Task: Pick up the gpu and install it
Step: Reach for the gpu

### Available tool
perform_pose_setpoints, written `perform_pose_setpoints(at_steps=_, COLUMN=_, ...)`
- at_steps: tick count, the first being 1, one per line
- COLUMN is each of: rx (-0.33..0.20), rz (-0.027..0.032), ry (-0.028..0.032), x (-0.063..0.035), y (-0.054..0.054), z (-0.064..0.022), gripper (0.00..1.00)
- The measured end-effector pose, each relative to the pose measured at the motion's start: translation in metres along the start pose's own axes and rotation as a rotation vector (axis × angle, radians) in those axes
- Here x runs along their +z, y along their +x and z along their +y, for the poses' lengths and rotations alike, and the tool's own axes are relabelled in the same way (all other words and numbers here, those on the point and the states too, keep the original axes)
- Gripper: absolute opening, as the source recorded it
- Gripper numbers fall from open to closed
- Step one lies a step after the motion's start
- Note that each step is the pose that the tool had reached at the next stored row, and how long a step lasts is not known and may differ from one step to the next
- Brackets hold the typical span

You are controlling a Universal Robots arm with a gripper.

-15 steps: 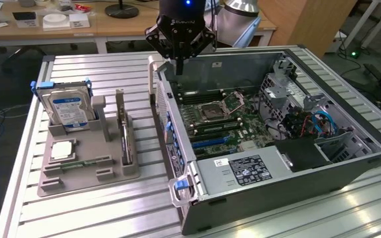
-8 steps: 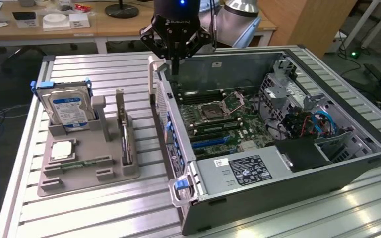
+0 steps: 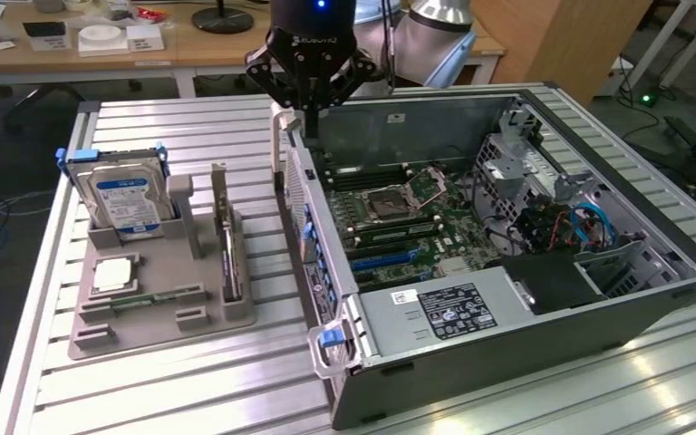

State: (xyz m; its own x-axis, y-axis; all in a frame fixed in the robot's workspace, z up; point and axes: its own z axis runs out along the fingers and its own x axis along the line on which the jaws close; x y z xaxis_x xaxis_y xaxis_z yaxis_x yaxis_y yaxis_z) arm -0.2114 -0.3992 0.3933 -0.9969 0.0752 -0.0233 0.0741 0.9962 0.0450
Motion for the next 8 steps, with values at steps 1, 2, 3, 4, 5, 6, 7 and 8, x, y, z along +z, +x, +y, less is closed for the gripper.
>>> perform_pose_setpoints(at_steps=1, rx=0.000, rz=0.0000, ry=0.0000, x=0.0000, y=0.0012, z=-0.0001, gripper=0.11)
perform_pose_setpoints(at_steps=2, rx=0.000, rz=-0.0001, ry=0.0000, x=0.0000, y=0.0023, z=-0.0002, gripper=0.11)
perform_pose_setpoints(at_steps=3, rx=0.000, rz=-0.0001, ry=-0.0001, x=-0.0001, y=0.0034, z=-0.0003, gripper=0.11)
perform_pose_setpoints(at_steps=4, rx=0.000, rz=0.0000, ry=-0.0001, x=-0.0001, y=0.0044, z=-0.0003, gripper=0.11)
perform_pose_setpoints(at_steps=5, rx=0.000, rz=0.0000, ry=-0.0001, x=-0.0001, y=0.0053, z=-0.0004, gripper=0.11)
perform_pose_setpoints(at_steps=6, rx=0.000, rz=-0.0001, ry=-0.0001, x=-0.0001, y=0.0062, z=-0.0005, gripper=0.11)
perform_pose_setpoints(at_steps=7, rx=0.000, rz=0.0000, ry=-0.0001, x=-0.0002, y=0.0070, z=-0.0006, gripper=0.11)
perform_pose_setpoints(at_steps=8, rx=0.000, rz=0.0000, ry=0.0000, x=-0.0002, y=0.0079, z=-0.0007, gripper=0.11)
